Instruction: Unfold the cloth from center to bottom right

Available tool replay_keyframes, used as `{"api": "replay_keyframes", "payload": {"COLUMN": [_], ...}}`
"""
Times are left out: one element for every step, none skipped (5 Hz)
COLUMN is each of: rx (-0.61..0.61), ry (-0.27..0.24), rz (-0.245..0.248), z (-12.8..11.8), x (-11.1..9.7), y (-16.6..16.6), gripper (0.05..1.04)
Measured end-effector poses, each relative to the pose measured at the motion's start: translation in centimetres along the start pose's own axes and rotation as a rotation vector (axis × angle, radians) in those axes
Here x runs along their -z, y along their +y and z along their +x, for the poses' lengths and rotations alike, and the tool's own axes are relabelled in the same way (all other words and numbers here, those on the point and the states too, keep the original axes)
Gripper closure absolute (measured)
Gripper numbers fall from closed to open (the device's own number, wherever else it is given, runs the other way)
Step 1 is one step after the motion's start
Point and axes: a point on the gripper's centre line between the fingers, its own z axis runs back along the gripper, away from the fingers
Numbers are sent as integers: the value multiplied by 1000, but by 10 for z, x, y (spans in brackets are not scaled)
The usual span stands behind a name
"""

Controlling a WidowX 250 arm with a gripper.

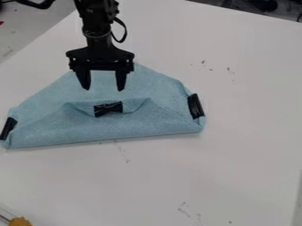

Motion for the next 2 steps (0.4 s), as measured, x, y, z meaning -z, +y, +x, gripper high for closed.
{"api": "replay_keyframes", "payload": {"rx": [-7, -28], "ry": [32, 60], "rz": [3, -5], "z": [-6, -16], "x": [9, 14], "y": [0, -1], "gripper": [83, 83]}}
